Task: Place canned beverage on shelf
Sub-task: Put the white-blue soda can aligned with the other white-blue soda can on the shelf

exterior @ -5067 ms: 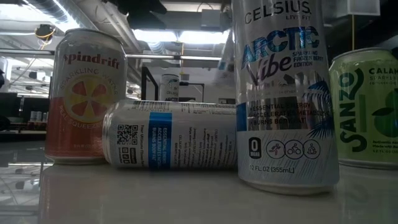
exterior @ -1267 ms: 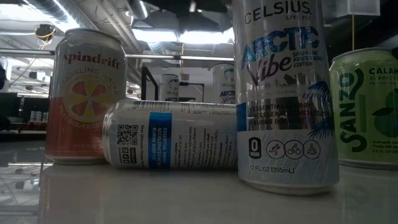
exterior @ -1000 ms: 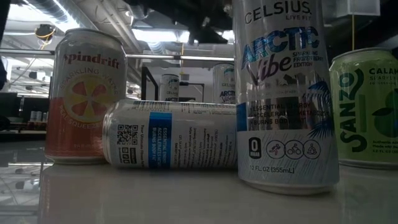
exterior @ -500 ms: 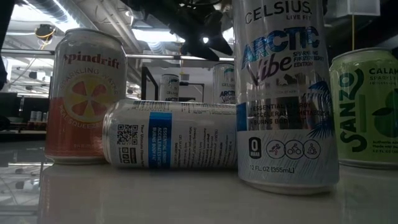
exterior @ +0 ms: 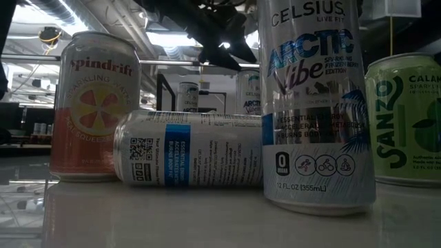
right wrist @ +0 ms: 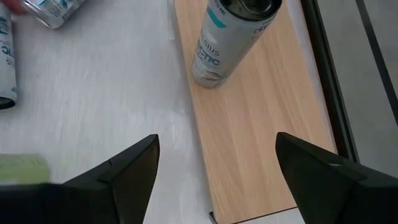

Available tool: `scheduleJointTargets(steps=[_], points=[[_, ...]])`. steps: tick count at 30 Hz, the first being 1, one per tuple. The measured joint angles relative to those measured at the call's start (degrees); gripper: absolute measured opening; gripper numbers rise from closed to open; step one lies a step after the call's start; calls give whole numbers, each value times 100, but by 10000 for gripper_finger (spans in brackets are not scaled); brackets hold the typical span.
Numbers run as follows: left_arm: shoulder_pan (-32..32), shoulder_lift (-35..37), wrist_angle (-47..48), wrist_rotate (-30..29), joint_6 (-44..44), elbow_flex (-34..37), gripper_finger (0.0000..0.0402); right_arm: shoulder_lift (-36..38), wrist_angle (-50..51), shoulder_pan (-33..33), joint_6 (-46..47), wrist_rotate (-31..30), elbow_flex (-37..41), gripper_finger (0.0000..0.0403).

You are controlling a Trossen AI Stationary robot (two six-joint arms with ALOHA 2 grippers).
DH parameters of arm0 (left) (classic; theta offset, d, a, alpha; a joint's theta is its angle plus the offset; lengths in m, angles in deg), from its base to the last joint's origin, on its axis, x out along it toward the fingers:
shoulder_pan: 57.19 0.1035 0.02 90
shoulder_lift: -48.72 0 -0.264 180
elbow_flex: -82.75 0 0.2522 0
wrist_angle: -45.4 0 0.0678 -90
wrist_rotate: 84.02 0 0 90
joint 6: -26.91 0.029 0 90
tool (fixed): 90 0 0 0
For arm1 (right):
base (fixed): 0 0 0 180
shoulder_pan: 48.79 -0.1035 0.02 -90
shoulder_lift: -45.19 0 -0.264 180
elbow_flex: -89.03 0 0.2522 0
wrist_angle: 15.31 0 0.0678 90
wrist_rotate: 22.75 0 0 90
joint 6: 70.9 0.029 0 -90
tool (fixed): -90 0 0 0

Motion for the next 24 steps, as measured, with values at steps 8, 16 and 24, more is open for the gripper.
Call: scheduleJointTargets(steps=[8,16,24], points=[[0,-196,152,10,-125,15,315,0,7,0,-2,2,0,312],[5,-570,62,149,-142,9,315,0,4,1,-2,0,0,312],[5,-708,-83,76,-142,9,310,0,7,1,-2,0,0,312]])
